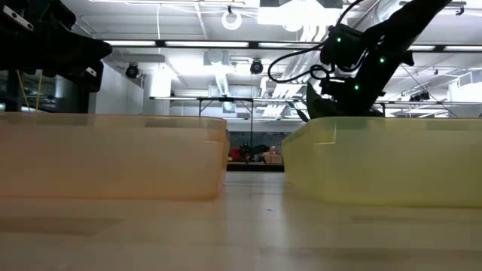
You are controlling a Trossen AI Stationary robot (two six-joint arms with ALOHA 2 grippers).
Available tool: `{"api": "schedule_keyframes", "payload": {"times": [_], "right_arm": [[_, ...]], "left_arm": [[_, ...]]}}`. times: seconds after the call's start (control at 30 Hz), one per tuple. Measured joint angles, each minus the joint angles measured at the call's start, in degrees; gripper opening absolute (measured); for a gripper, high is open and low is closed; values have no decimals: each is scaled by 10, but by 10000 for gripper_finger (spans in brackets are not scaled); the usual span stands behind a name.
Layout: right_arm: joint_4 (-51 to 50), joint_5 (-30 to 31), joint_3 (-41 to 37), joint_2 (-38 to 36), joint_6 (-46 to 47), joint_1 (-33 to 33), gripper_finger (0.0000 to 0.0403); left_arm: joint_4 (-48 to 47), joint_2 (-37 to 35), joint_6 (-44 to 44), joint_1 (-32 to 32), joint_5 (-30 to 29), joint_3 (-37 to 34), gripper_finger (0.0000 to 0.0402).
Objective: Pick and place medicine bottles into bin by pill shape (circle, oval)
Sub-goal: Put the orange capsule bottle into the yellow bin
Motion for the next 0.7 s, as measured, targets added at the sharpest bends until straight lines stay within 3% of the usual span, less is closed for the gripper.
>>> {"api": "schedule_keyframes", "payload": {"times": [0.7], "right_arm": [[5, -12, 0, 4, -25, 0, 236]], "left_arm": [[0, 0, 0, 0, 0, 0, 5]]}}
